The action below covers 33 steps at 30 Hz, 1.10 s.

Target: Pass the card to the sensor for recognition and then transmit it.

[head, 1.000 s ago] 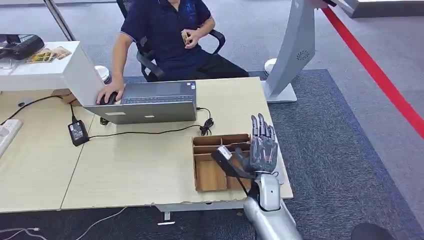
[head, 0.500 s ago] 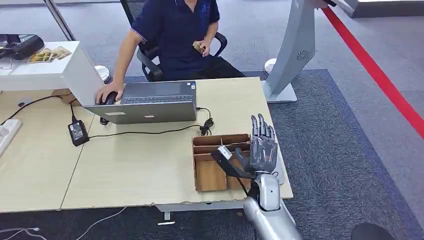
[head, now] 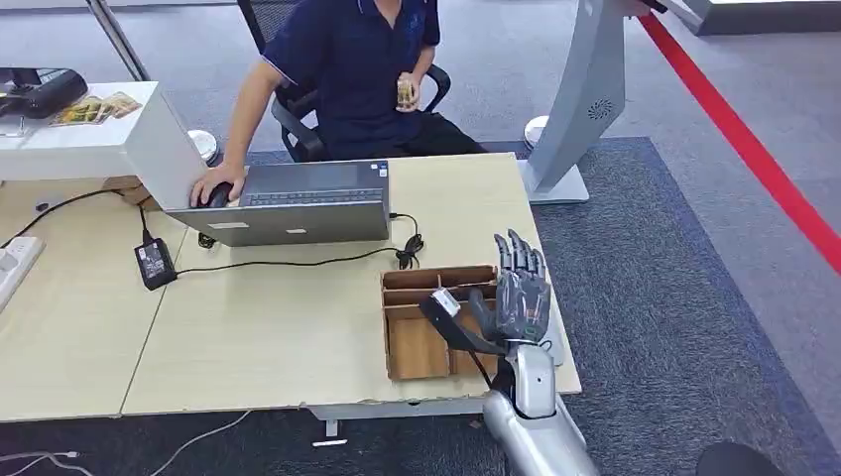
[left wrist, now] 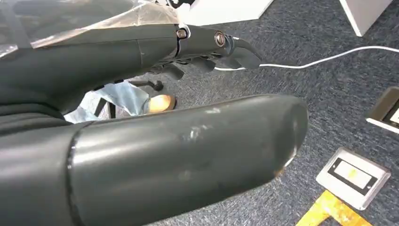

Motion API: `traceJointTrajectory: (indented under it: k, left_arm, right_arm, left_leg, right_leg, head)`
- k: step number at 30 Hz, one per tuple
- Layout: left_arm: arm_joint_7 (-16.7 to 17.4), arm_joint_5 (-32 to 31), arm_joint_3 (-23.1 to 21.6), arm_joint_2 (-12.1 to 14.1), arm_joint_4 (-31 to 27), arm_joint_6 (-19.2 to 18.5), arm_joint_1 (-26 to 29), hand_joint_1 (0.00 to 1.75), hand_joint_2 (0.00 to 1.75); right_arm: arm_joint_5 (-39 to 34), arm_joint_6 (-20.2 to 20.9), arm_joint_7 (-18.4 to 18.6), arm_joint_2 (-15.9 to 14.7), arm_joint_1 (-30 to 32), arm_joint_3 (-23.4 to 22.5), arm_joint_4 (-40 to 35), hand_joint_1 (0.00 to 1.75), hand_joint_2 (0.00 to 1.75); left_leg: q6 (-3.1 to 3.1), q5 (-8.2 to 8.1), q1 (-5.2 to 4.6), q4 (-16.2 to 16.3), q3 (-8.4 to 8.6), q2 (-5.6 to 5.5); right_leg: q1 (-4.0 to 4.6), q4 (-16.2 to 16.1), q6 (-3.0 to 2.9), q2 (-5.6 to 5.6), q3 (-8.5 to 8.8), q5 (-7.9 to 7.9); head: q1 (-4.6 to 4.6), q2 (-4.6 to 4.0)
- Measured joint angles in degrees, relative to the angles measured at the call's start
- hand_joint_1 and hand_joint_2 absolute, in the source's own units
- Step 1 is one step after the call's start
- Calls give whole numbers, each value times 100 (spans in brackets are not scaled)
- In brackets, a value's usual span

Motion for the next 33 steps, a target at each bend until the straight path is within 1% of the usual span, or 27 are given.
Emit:
traceJointTrajectory:
  k: [4,5,7,8,9,12,24,26,27,33]
  left_arm:
    - [0,0,0,2,0,0,0,0,0]
    - [0,0,0,0,0,0,0,0,0]
    - [0,0,0,0,0,0,0,0,0]
    - [0,0,0,2,0,0,0,0,0]
    - [0,0,0,2,0,0,0,0,0]
    - [0,0,0,2,0,0,0,0,0]
    - [0,-2,-4,2,0,0,0,0,0]
    - [0,-2,-4,2,0,0,0,0,0]
    - [0,-2,-4,0,0,0,0,0,0]
    - [0,-2,-4,2,0,0,0,0,0]
  right_arm:
    - [0,0,0,0,0,0,2,23,175]
    - [0,0,0,0,0,0,2,17,175]
    - [0,0,0,0,0,0,2,17,175]
    - [0,2,0,0,0,0,2,21,175]
    - [0,2,0,0,0,0,2,17,175]
    - [0,0,0,0,0,0,2,19,175]
    - [-2,2,4,-2,-1,0,52,16,175]
    - [-2,0,4,-2,-1,0,52,17,175]
    - [-2,2,4,-2,-1,0,52,10,175]
    - [-2,0,4,-2,-1,0,52,10,175]
  left_leg:
    - [0,0,0,0,1,0]
    - [0,0,0,0,0,0]
    - [0,0,0,0,1,0]
    - [0,0,0,0,1,0]
    - [0,0,0,0,0,0]
    - [0,0,0,0,0,0]
    - [0,0,0,0,0,0]
    - [0,0,0,0,1,0]
    - [0,0,0,0,0,0]
    - [0,0,0,0,0,0]
  right_leg:
    - [0,0,0,0,0,0]
    - [0,0,0,0,1,0]
    - [0,0,0,0,0,0]
    - [0,0,0,0,1,0]
    - [0,0,0,0,0,0]
    - [0,0,0,0,0,0]
    - [0,0,0,0,0,0]
    - [0,0,0,0,0,0]
    - [0,0,0,0,0,0]
    - [0,0,0,0,0,0]
  head:
    - [0,0]
    - [0,2]
    - [0,0]
    - [0,2]
    - [0,0]
    - [0,2]
    - [0,2]
    - [0,0]
    - [0,0]
    - [0,2]
